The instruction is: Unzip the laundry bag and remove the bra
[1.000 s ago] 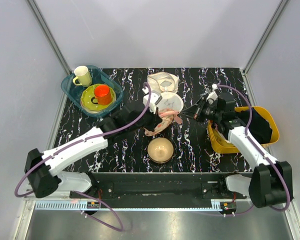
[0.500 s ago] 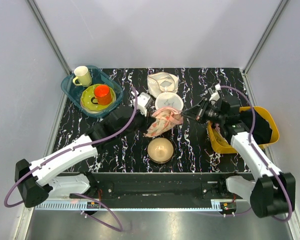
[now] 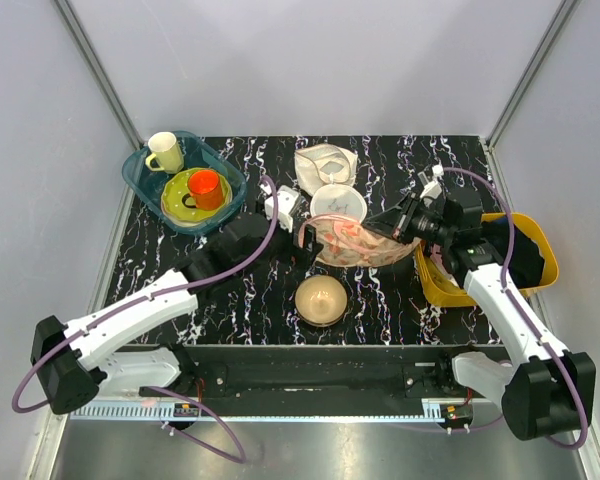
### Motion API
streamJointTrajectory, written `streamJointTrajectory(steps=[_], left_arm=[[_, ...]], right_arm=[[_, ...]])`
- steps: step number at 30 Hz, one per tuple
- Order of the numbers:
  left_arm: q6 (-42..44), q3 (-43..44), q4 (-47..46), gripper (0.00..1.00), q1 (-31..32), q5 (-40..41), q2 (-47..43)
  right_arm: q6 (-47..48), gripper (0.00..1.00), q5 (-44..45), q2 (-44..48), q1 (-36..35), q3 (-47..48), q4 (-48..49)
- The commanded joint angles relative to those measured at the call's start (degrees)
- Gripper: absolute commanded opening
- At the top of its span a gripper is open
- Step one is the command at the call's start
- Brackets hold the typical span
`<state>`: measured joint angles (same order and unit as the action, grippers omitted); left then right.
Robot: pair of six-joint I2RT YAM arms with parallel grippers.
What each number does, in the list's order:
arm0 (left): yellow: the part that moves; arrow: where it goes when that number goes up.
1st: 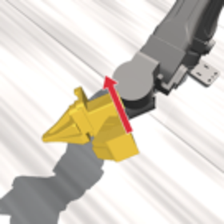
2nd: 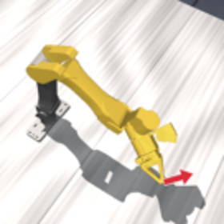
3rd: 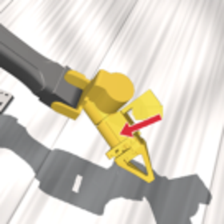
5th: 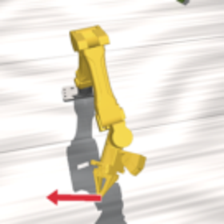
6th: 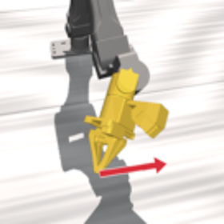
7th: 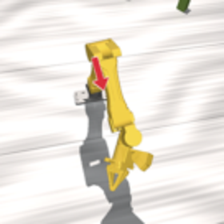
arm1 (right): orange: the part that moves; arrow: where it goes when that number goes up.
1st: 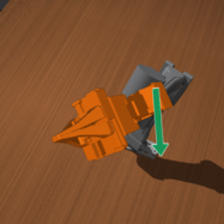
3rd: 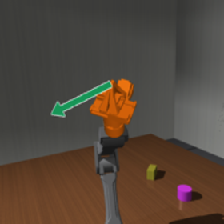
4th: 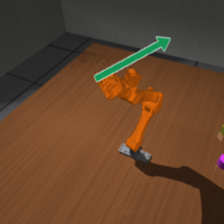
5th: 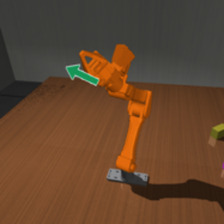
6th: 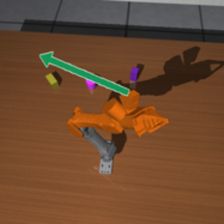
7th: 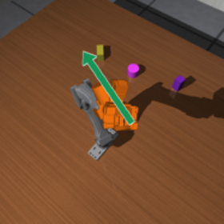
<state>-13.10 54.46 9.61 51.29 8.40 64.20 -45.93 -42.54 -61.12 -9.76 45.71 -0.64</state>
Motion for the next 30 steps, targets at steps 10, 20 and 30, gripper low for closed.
streamJointTrajectory(steps=[10,20,30], left_arm=[[10.54,16.46,2.43,0.99,-0.05,-8.14,12.95],[12.14,21.04,3.57,0.99,0.04,-18.42,22.18],[7.92,11.65,0.33,0.0,0.04,-10.45,14.12]], right_arm=[[2.07,0.0,0.09,1.44,-1.23,0.16,-0.66],[3.21,0.0,-0.61,2.32,-1.4,0.86,-2.78],[5.24,0.0,2.73,-0.3,-1.32,1.92,-4.28]])
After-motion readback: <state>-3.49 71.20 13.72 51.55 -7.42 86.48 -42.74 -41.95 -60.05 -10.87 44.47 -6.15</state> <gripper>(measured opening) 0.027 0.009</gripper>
